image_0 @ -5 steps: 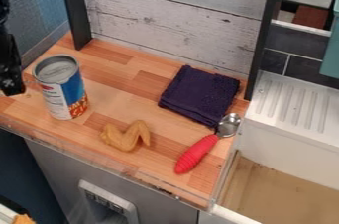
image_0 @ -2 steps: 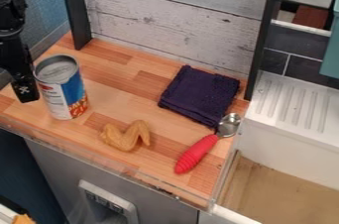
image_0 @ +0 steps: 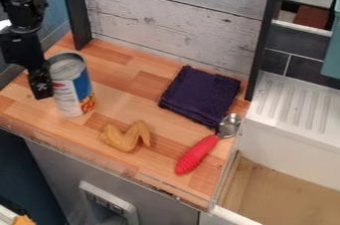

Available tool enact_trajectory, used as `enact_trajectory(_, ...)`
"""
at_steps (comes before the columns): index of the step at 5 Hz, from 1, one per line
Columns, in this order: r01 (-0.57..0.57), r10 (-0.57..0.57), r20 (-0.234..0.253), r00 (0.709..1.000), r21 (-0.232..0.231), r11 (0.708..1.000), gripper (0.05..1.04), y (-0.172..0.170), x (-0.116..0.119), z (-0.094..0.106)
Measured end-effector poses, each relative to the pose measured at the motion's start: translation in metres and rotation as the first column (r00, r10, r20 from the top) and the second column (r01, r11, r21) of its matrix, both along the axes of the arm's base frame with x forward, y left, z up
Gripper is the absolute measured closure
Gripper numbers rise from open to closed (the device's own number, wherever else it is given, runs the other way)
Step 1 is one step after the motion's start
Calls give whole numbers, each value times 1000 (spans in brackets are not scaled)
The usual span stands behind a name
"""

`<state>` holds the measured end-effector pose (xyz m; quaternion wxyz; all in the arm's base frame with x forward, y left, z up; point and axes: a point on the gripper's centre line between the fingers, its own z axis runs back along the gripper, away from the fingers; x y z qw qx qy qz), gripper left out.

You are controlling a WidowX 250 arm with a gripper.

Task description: Move the can to the upper middle side of the table

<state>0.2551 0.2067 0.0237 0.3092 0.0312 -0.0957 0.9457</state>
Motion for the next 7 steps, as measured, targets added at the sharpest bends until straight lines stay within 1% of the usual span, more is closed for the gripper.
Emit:
enact_trajectory(1, -46, 46, 14, 999, -27, 999, 83, -12, 10, -6)
enact_trajectory(2, -61, 62, 27, 998, -39, 997, 83, -23, 26, -5)
enact_trajectory(3, -54, 56, 34, 998, -55, 997, 83, -37, 41, -8)
enact_trajectory(5, -32, 38, 67, 997, -87, 996, 83, -59, 82, -12)
enact_trajectory(6, -13, 20, 70, 997, -89, 996, 83, -70, 100, -13)
enact_trajectory(7, -3, 11, 79, 997, -109, 994, 83, -79, 108, -12)
